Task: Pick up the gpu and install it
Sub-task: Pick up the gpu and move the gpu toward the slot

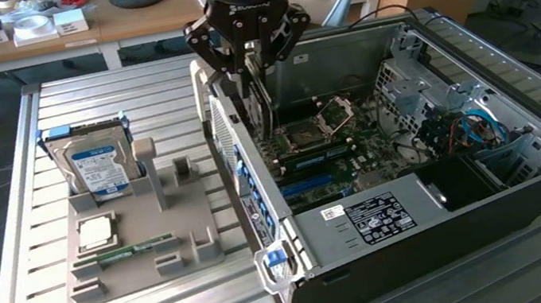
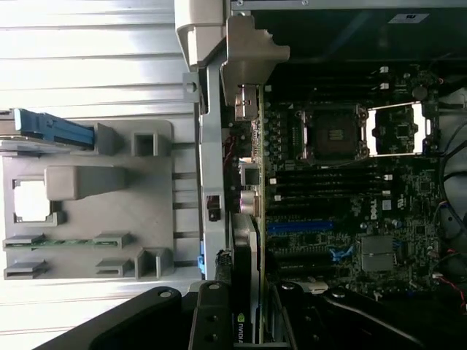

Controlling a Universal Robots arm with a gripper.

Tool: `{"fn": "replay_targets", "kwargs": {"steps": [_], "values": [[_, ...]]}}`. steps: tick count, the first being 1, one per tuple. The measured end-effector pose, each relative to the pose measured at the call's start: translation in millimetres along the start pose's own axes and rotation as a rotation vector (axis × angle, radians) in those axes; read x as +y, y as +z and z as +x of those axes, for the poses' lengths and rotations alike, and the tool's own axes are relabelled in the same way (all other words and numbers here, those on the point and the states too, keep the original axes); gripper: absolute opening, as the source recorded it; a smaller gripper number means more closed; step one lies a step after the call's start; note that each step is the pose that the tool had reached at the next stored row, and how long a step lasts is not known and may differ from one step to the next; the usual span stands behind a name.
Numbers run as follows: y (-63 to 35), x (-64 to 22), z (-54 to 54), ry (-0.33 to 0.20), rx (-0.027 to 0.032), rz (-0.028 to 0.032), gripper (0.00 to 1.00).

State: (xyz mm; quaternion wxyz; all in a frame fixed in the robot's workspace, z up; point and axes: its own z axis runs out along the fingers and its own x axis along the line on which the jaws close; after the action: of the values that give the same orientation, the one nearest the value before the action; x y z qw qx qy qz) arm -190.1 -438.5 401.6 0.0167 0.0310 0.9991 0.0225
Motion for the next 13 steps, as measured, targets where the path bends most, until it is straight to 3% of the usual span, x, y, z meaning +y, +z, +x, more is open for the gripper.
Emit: {"fn": "replay_targets", "kwargs": {"steps": [13], "values": [[0.4,0.6,-11.1,0.000,0.0001,-0.0015,0.27]]}}
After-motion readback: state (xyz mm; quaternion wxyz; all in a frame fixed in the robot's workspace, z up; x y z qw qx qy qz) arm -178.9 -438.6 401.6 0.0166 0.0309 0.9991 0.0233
